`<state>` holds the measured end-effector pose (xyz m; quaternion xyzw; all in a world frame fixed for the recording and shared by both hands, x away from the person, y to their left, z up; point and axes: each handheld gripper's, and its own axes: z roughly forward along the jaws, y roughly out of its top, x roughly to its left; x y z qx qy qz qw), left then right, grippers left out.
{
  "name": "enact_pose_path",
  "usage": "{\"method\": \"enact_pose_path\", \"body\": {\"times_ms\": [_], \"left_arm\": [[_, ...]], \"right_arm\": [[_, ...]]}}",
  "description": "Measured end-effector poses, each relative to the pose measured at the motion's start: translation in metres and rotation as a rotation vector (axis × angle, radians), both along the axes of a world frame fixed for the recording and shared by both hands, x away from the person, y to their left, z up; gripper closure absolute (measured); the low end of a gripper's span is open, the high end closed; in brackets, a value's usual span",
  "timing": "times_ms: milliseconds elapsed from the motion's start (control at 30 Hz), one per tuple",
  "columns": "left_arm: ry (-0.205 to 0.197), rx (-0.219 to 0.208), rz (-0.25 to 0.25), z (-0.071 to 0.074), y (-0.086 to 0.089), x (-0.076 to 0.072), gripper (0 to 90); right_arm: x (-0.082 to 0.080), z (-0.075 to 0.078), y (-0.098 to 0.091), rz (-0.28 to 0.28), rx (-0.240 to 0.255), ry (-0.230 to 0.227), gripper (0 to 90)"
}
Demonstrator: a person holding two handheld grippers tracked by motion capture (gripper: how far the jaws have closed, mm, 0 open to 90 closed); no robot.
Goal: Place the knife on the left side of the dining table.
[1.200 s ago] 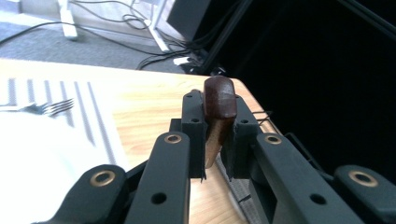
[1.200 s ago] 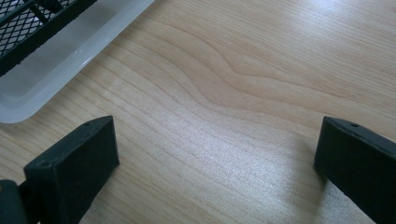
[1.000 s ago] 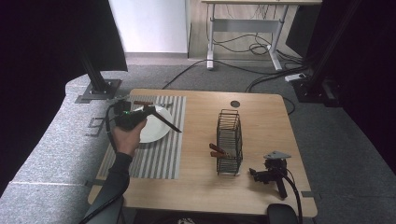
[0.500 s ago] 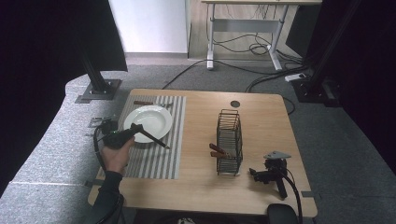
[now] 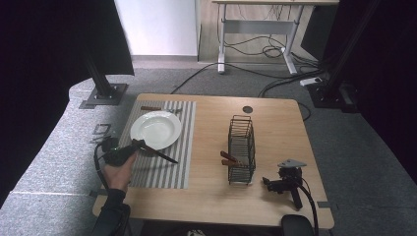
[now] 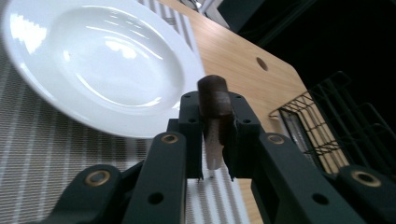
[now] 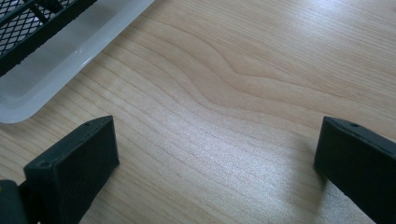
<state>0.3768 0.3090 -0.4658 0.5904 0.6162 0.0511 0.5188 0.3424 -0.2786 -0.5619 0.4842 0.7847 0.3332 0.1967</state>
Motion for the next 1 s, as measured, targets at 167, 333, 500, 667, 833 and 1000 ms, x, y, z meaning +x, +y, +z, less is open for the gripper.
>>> {"method": "enact_pose_path", "body": {"times_ms": [167, 333, 500, 667, 833, 1000], "left_arm": [[0.008, 0.018, 0.031, -0.017, 0.012, 0.000, 72.1], [0.013, 0.041, 0.037, -0.028, 0.018, 0.002, 68.0], [0.015, 0.065, 0.042, -0.035, 0.023, 0.006, 63.9], [0.014, 0.081, 0.041, -0.041, 0.026, 0.010, 60.5], [0.025, 0.081, 0.033, -0.048, 0.032, 0.014, 57.2], [0.041, 0.084, 0.033, -0.056, 0.037, 0.017, 52.5]], "right_arm": [[0.000, 0.000, 0.000, 0.000, 0.000, 0.000, 0.0], [0.000, 0.000, 0.000, 0.000, 0.000, 0.001, 0.0], [0.000, 0.000, 0.000, -0.001, 0.000, 0.001, 0.0], [0.000, 0.000, 0.000, -0.001, 0.000, 0.001, 0.0], [0.000, 0.000, 0.000, -0.001, 0.000, 0.001, 0.0], [0.000, 0.000, 0.000, -0.001, 0.000, 0.001, 0.0]]}}
